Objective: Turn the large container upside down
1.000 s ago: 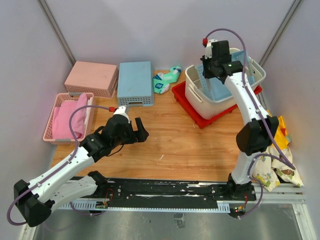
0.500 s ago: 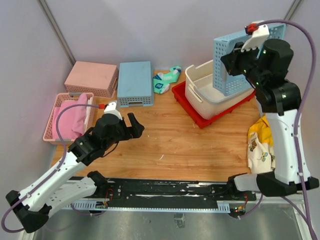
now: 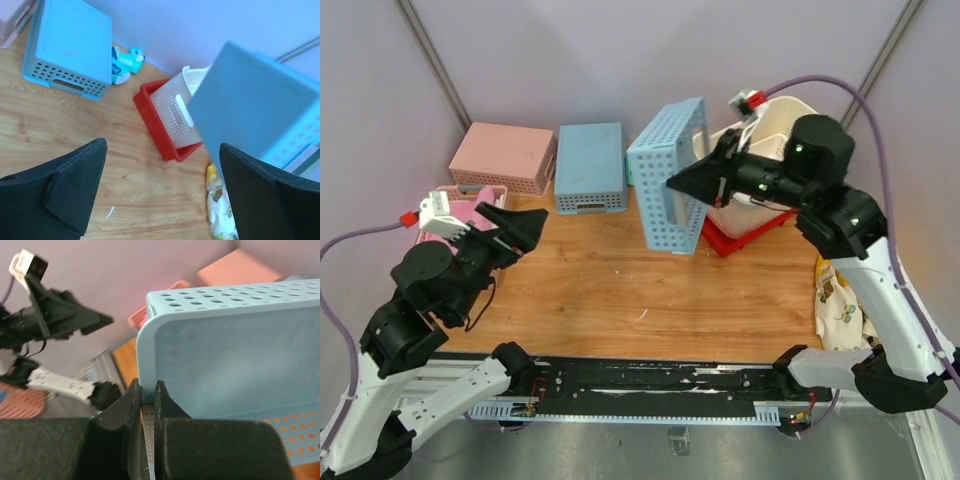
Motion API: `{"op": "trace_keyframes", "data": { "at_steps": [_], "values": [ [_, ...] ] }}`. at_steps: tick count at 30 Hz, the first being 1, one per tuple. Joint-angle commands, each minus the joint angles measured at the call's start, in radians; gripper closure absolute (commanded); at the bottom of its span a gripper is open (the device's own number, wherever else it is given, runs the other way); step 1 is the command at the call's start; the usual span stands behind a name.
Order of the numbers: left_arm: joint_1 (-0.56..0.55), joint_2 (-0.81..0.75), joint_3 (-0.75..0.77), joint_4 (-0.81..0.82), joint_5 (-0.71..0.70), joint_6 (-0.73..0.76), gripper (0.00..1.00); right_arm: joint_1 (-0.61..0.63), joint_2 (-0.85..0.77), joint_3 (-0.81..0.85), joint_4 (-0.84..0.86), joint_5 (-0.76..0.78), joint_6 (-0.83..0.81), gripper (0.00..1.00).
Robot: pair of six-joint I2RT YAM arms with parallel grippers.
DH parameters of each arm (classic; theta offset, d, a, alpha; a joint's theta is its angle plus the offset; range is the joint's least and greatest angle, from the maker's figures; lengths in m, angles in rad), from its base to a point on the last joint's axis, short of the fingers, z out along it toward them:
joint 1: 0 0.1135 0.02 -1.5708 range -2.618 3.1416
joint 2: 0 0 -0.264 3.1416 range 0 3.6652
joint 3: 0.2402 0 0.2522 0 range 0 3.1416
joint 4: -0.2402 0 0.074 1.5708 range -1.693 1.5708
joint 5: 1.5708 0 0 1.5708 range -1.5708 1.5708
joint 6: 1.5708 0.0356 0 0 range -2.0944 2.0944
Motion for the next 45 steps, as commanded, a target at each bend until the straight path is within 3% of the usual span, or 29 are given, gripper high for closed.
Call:
{"op": "trace_keyframes", "data": {
  "at_steps": [1, 4, 11, 18, 24, 39, 42, 45],
  "values": [
    [-0.008, -0.046, 0.048, -0.096, -0.149, -0.121, 0.01, 0.125, 0.012, -0.106, 0.228, -0.134, 0.144, 0.99],
    [-0.008, -0.085, 0.039, -0.133, -0.23, -0.182, 0.01, 0.169, 0.039, -0.191, 0.398, -0.217, 0.252, 1.0],
    [-0.008, -0.077, 0.067, -0.121, -0.264, -0.232, 0.01, 0.265, 0.158, -0.366, 0.825, -0.319, 0.556, 1.0],
    [-0.008, -0.015, 0.104, -0.106, -0.243, -0.202, 0.01, 0.266, 0.304, -0.451, 1.323, -0.387, 0.931, 1.0],
    [-0.008, 0.017, 0.099, -0.094, -0.226, -0.156, 0.01, 0.235, 0.381, -0.602, 1.649, -0.347, 1.214, 0.99],
    [-0.008, 0.109, 0.102, -0.07, -0.18, -0.086, 0.01, 0.032, 0.243, -1.098, 1.611, -0.319, 1.255, 0.99],
    [-0.008, 0.123, 0.098, -0.063, -0.164, -0.072, 0.01, -0.023, 0.177, -1.167, 1.519, -0.329, 1.21, 0.98],
    [-0.008, 0.138, 0.093, -0.057, -0.144, -0.065, 0.01, -0.063, 0.092, -1.198, 1.286, -0.342, 1.07, 0.86]
  ]
}}
